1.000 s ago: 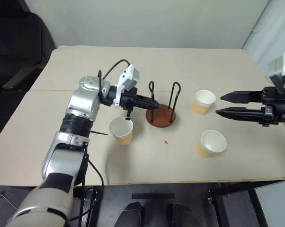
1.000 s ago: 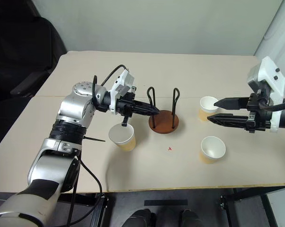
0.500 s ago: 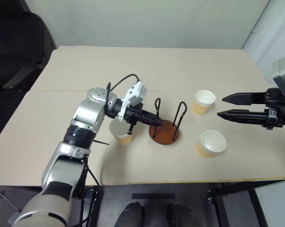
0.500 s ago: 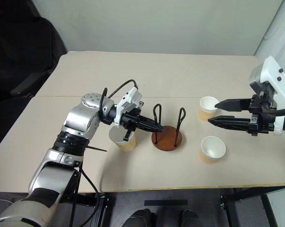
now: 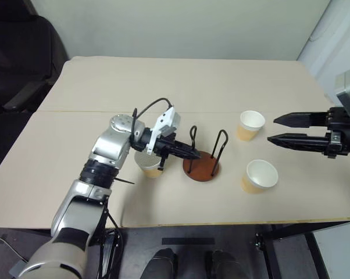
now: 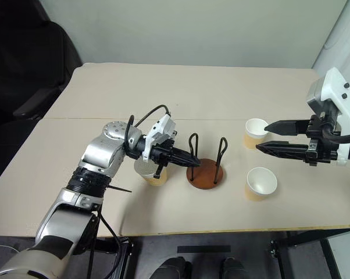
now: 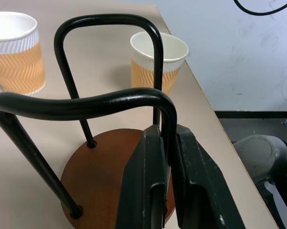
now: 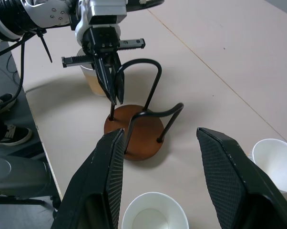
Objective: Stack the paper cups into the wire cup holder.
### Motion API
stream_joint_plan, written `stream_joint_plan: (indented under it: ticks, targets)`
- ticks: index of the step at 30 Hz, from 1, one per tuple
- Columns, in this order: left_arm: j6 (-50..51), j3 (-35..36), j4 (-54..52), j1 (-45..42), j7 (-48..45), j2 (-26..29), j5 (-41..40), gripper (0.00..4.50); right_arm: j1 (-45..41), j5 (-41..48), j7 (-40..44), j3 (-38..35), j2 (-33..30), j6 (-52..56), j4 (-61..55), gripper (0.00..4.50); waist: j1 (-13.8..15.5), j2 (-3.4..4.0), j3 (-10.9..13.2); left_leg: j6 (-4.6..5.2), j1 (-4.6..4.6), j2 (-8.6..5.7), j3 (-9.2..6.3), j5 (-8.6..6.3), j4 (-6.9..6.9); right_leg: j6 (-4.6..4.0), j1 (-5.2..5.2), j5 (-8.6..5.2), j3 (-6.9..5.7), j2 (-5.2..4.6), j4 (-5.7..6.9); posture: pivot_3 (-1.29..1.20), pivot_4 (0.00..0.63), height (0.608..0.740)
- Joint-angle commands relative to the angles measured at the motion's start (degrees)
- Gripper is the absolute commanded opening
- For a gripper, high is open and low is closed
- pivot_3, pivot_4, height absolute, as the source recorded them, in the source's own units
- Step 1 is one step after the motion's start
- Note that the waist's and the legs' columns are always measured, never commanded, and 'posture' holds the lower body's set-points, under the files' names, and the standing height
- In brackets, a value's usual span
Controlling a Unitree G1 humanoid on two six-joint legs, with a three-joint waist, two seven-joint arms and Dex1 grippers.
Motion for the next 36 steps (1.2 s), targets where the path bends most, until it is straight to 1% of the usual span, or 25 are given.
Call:
stream_joint_plan:
  ticks: [1, 2, 4, 5, 7, 13, 15, 25, 36]
  targets:
    - [-0.47, 0.32, -2.52, 0.12, 0.7, -0.56, -0.75, 0.02, -0.02, -0.28, -0.41, -1.76, -1.13, -1.28, -0.3, 2.38, 0.0, 0.0, 0.0, 0.0, 0.0, 0.0, 0.0, 0.0, 0.0, 0.0, 0.0, 0.0, 0.0, 0.0, 0.0, 0.0, 0.15, 0.74]
    - [-0.5, 0.23, -2.56, 0.22, 0.79, -0.64, -0.74, 0.02, 0.01, -0.25, -0.46, -1.75, -1.16, -1.34, -0.32, 2.38, 0.0, 0.0, 0.0, 0.0, 0.0, 0.0, 0.0, 0.0, 0.0, 0.0, 0.0, 0.0, 0.0, 0.0, 0.0, 0.0, 0.15, 0.74]
    - [-0.48, 0.09, -2.79, 0.39, 0.96, -0.78, -0.82, 0.59, 0.08, -0.18, -0.55, -1.77, -1.23, -1.45, -0.36, 2.38, 0.0, 0.0, 0.0, 0.0, 0.0, 0.0, 0.0, 0.0, 0.0, 0.0, 0.0, 0.0, 0.0, 0.0, 0.0, 0.0, 0.15, 0.74]
    - [-0.39, -0.07, -3.01, 0.47, 0.63, -0.79, -1.0, 0.79, 0.12, -0.17, -0.57, -1.78, -1.26, -1.51, -0.36, 2.38, 0.0, 0.0, 0.0, 0.0, 0.0, 0.0, 0.0, 0.0, 0.0, 0.0, 0.0, 0.0, 0.0, 0.0, 0.0, 0.0, 0.15, 0.74]
    - [-0.17, -0.08, -3.5, 0.64, 0.53, -0.91, -1.34, 1.47, 0.15, -0.25, -0.61, -1.73, -1.36, -1.62, -0.35, 2.38, 0.0, 0.0, 0.0, 0.0, 0.0, 0.0, 0.0, 0.0, 0.0, 0.0, 0.0, 0.0, 0.0, 0.0, 0.0, 0.0, 0.15, 0.74]
    - [-0.16, -0.37, -4.29, 0.93, 0.34, -0.7, -1.36, 3.74, 0.16, -0.23, -0.81, -1.74, -1.58, -1.65, -0.28, 2.38, 0.0, 0.0, 0.0, 0.0, 0.0, 0.0, 0.0, 0.0, 0.01, 0.0, 0.01, 0.0, 0.0, 0.0, 0.0, 0.0, 0.15, 0.74]
    - [0.08, -0.49, -4.51, 0.97, 0.05, -0.54, -1.45, 4.43, 0.2, -0.38, -0.82, -1.73, -1.62, -1.75, -0.17, 2.38, 0.0, 0.0, 0.0, 0.0, 0.0, 0.0, 0.0, 0.0, 0.01, 0.0, 0.01, 0.0, 0.0, 0.0, 0.01, 0.0, 0.15, 0.74]
    - [1.83, -1.01, -6.69, 1.54, -1.32, 0.83, -1.96, 4.48, 0.17, -0.5, -0.97, -1.4, -1.43, -2.1, -0.08, 2.38, 0.0, 0.0, 0.0, 0.0, 0.0, 0.0, 0.0, 0.0, 0.02, 0.0, 0.01, 0.0, 0.0, 0.0, 0.01, 0.0, 0.15, 0.74]
    - [3.39, -3.42, -9.75, 2.68, -4.86, 4.32, -2.54, 4.48, -0.44, -0.37, -0.9, -0.62, -1.41, -2.13, 0.21, 2.38, -0.04, 0.0, 0.0, 0.01, 0.01, 0.0, 0.0, 0.0, 0.04, 0.01, 0.04, 0.0, 0.0, 0.0, 0.0, 0.0, 0.15, 0.74]
